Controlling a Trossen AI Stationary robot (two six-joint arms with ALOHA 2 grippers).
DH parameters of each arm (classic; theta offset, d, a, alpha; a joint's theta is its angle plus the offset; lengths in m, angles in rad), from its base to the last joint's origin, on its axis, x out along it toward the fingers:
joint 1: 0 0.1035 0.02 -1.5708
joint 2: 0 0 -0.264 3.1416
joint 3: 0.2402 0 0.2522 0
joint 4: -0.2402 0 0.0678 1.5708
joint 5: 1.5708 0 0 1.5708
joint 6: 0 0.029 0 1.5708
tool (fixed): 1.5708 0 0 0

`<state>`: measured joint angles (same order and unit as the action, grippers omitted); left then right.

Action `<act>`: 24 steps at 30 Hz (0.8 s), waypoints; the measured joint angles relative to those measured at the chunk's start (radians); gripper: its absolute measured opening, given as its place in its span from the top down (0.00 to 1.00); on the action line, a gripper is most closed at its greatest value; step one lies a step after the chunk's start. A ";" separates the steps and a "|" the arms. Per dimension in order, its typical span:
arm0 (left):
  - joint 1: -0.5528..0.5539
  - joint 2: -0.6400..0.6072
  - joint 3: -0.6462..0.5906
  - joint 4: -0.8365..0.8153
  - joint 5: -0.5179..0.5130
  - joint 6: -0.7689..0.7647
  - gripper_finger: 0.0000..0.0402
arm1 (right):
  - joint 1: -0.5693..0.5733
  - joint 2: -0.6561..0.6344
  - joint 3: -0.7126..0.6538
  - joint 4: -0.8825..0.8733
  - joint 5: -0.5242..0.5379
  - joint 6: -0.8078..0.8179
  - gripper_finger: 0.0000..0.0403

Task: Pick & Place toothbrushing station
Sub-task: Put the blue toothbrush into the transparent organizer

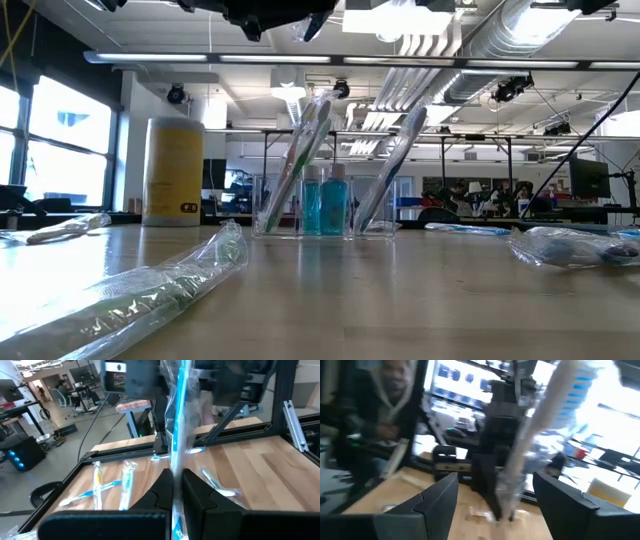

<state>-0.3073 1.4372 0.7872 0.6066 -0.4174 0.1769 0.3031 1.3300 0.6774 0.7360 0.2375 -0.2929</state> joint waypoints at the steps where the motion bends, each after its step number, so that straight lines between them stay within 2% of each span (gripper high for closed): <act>1: 0.000 0.000 0.000 -0.001 0.000 0.001 0.98 | 0.000 0.000 0.000 0.007 0.017 0.000 0.38; 6: 0.000 0.000 0.000 -0.003 0.001 0.006 0.98 | 0.000 0.000 0.000 0.040 0.015 0.000 0.38; 10: 0.000 0.000 0.000 -0.002 0.000 0.010 0.98 | 0.000 0.000 0.000 0.040 0.015 0.000 0.45; 15: 0.000 0.000 0.000 -0.005 0.000 0.010 0.98 | -0.012 0.000 0.000 0.040 -0.054 0.000 0.62; 22: 0.000 0.000 0.001 -0.025 -0.009 0.004 0.98 | -0.036 0.000 0.000 0.039 -0.138 -0.005 0.95; 24: 0.000 0.000 0.001 -0.029 -0.011 0.001 0.98 | -0.039 0.000 0.000 0.037 -0.141 -0.005 0.96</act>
<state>-0.3073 1.4373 0.7879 0.5777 -0.4282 0.1783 0.2646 1.3300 0.6777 0.7732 0.0968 -0.2984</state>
